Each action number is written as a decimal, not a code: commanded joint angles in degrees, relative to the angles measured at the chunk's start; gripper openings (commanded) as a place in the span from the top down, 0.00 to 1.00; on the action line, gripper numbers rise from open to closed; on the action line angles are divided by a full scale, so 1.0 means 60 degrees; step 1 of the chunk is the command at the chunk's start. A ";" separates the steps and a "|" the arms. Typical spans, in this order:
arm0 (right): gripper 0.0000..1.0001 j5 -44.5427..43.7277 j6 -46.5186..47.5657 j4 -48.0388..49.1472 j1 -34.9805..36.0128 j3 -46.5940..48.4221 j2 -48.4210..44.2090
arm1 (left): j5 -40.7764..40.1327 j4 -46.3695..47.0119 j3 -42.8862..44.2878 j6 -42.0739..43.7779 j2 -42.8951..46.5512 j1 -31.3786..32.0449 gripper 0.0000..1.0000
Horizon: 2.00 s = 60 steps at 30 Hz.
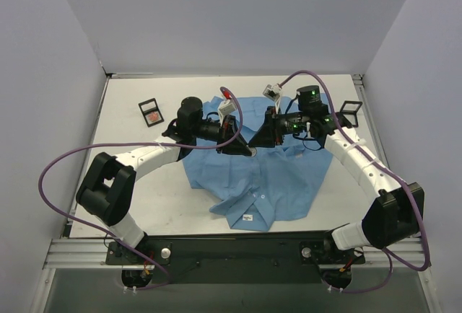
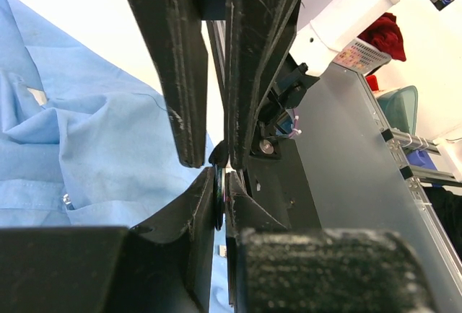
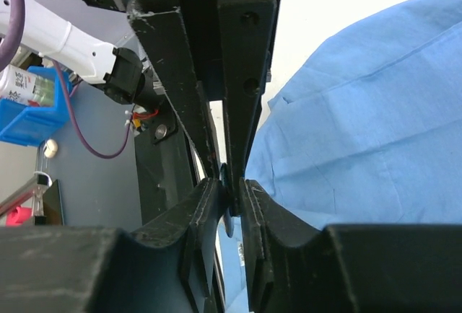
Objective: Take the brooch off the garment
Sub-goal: Adjust the brooch.
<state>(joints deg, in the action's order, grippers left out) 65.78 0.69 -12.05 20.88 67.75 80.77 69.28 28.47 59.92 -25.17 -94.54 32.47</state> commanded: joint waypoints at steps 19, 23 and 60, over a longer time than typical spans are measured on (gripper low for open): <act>0.85 -0.0094 0.1335 -0.1184 0.0577 0.0647 -0.0132 | -0.0120 0.0104 0.0296 0.0166 0.0127 -0.0094 1.00; 0.83 -0.0094 0.1452 -0.1345 0.0606 0.0662 -0.0132 | -0.0120 0.0104 0.0297 0.0152 0.0127 -0.0094 1.00; 1.00 -0.0064 0.1145 -0.0833 0.0372 0.0560 -0.0117 | -0.0091 0.0162 0.0267 0.0152 0.0098 -0.0094 1.00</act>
<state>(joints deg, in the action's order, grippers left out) 62.96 7.25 -18.44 22.92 70.63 80.95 69.76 27.99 59.92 -25.02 -94.54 32.29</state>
